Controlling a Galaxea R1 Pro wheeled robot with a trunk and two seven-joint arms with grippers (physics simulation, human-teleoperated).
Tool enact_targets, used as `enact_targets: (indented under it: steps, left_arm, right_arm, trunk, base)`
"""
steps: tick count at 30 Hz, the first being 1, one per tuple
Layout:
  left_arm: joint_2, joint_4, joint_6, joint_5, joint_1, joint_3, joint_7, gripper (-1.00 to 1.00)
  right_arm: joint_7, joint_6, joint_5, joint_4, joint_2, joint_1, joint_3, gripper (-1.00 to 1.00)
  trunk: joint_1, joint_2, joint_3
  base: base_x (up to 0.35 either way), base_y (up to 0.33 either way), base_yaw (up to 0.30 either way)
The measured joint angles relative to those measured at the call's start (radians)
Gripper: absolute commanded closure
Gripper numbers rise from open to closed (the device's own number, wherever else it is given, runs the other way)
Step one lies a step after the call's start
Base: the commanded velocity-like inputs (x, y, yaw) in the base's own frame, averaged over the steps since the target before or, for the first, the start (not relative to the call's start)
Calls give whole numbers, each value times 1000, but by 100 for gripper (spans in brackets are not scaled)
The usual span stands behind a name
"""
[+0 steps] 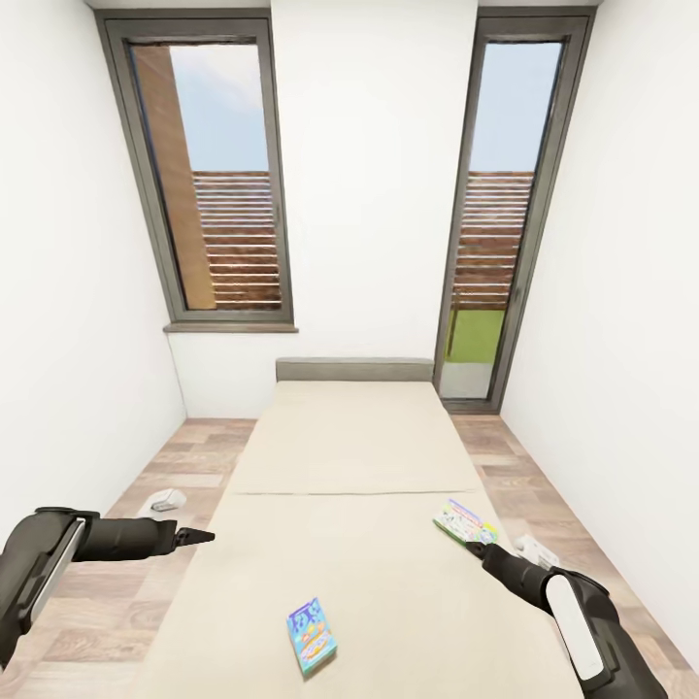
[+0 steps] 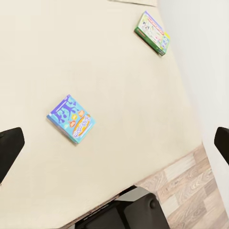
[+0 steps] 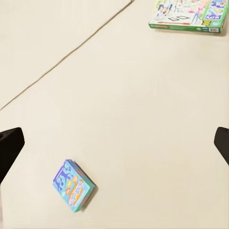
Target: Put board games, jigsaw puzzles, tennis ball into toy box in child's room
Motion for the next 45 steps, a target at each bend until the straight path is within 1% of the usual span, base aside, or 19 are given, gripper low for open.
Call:
enact_targets:
  steps: [8,27,36,45]
  left_arm:
    - [0,0,0,0,0,0,0,-100]
    - [0,0,0,1,0,0,0,-100]
    - [0,0,0,0,0,0,-1,-100]
    - [0,0,0,0,0,0,0,-100]
  right_arm:
    - [0,0,0,0,0,0,0,-100]
    - [1,0,0,-1,0,0,0,-100]
    - [1,0,0,-1,0,0,0,-100]
    - [1,0,0,-1,0,0,0,-100]
  trunk:
    - [0,0,0]
    - [0,0,0]
    - [0,0,0]
    - [0,0,0]
  base:
    - [74,0,0]
    - [8,0,0]
    - [112,0,0]
    - [28,0,0]
